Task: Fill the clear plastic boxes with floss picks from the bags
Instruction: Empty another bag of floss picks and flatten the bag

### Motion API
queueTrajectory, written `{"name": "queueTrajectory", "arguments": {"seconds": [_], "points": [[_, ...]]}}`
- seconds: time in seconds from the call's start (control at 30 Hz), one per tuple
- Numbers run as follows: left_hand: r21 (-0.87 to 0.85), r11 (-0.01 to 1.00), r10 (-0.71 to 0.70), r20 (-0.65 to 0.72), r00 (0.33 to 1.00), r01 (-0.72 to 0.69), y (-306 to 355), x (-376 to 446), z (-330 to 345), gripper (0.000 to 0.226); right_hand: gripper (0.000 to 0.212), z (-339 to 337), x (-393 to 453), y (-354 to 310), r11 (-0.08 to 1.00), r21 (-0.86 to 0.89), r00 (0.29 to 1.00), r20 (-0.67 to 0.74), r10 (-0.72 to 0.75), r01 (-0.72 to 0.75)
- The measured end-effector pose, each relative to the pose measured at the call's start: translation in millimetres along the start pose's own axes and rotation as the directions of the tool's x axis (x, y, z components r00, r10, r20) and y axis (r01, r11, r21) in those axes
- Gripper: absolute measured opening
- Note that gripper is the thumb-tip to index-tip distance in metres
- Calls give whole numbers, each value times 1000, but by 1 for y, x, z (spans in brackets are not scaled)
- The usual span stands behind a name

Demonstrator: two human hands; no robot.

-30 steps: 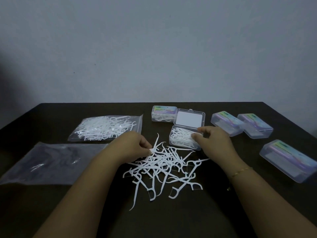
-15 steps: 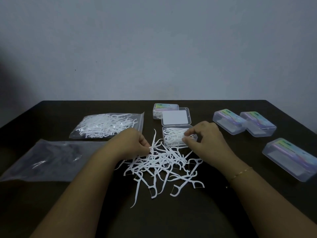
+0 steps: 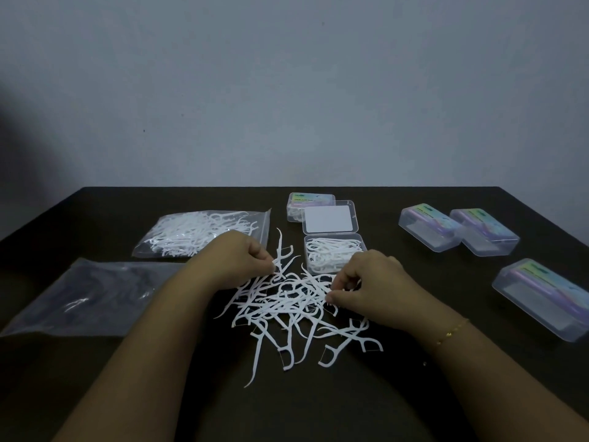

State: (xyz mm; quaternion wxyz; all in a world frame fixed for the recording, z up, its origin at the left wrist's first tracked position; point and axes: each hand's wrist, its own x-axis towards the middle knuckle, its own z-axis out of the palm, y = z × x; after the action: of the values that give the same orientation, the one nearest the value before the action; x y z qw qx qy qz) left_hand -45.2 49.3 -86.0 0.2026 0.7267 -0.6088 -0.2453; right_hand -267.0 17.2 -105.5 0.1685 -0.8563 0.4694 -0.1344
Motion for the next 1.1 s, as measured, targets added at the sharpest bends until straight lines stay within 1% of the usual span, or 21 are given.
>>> {"name": "queueTrajectory", "arguments": {"seconds": [0.1,0.17,0.23,0.33,0.4,0.5,0.67,0.8,0.87,0.93,1.03,1.1], "points": [[-66,998,-5,-33,999,3,2,-1,-1,11,14,-2,-1,0,993,114,998,62,34,-41],[-99,995,0,-62,998,-6,2,-2,-1,11,12,-2,-1,0,990,132,996,78,41,-51],[-110,994,14,-91,996,-24,2,-2,-1,12,17,-1,0,0,994,95,997,62,49,-54],[-119,992,27,-118,993,-41,1,-1,-1,13,25,-2,0,-1,997,-15,997,33,72,-72],[-127,991,33,-136,990,-50,2,-1,-1,14,20,-3,0,-2,997,-38,997,34,69,-68],[-154,986,34,-168,985,-60,3,-1,1,17,11,-4,-1,-1,998,-25,997,65,51,-49],[-206,976,23,-204,979,-66,5,-1,2,18,6,-5,-2,-3,994,104,983,183,25,-45],[-275,959,20,-187,982,-72,5,1,3,17,4,-8,-3,-2,962,269,984,178,-6,-43],[-300,951,18,-202,979,-80,4,3,5,13,6,-13,-3,-1,936,348,988,156,-5,-51],[-306,948,18,-227,974,-89,4,4,6,11,11,-18,-3,2,917,395,995,102,11,-51],[-307,945,27,-264,964,-111,5,4,8,8,14,-20,-1,6,882,470,997,-43,60,-33],[-300,946,30,-297,954,-124,6,4,9,8,16,-17,2,9,873,487,981,-157,118,-27]]}}
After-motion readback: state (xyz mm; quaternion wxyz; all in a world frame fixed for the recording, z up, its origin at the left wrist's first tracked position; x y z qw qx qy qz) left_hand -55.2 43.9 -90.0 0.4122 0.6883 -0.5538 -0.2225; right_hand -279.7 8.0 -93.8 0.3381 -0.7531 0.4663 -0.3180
